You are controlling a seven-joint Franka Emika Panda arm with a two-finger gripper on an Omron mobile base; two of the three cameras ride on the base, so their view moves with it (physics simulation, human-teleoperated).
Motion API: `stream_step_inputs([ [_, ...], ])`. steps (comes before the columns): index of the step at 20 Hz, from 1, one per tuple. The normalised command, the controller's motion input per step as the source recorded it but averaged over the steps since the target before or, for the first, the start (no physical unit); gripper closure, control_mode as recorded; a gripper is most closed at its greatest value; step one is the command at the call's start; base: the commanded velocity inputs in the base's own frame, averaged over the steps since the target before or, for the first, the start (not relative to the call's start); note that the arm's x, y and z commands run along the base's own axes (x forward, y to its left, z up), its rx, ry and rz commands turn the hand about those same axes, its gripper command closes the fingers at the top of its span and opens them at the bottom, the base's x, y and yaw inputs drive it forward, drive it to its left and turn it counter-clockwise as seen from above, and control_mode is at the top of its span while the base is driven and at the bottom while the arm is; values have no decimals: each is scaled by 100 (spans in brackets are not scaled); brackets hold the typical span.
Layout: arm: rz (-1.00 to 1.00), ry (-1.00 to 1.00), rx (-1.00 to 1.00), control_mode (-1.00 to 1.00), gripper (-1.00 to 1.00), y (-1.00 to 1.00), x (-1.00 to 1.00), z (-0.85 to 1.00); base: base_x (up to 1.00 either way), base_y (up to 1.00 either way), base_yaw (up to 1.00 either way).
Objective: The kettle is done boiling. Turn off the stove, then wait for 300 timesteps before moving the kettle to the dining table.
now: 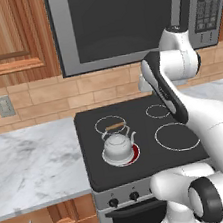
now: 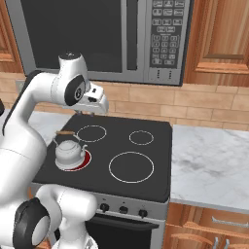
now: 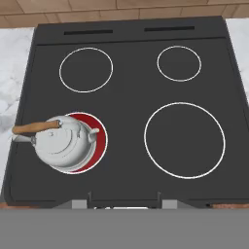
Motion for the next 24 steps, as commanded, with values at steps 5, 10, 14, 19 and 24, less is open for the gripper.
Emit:
stream_step_inputs([
  [5,0,-7,-1,-100,-100,7,-16,0,0,0,0],
  [10,0,-5,-1,-100,-100,19,-31,0,0,0,0],
  [14,0,-4,-1,-100,-100,21,-29,0,0,0,0],
  [19,0,-3,-3,-100,-100,27,-21,0,0,0,0],
  [24,0,-1,-5,-100,-100,35,-20,0,0,0,0],
])
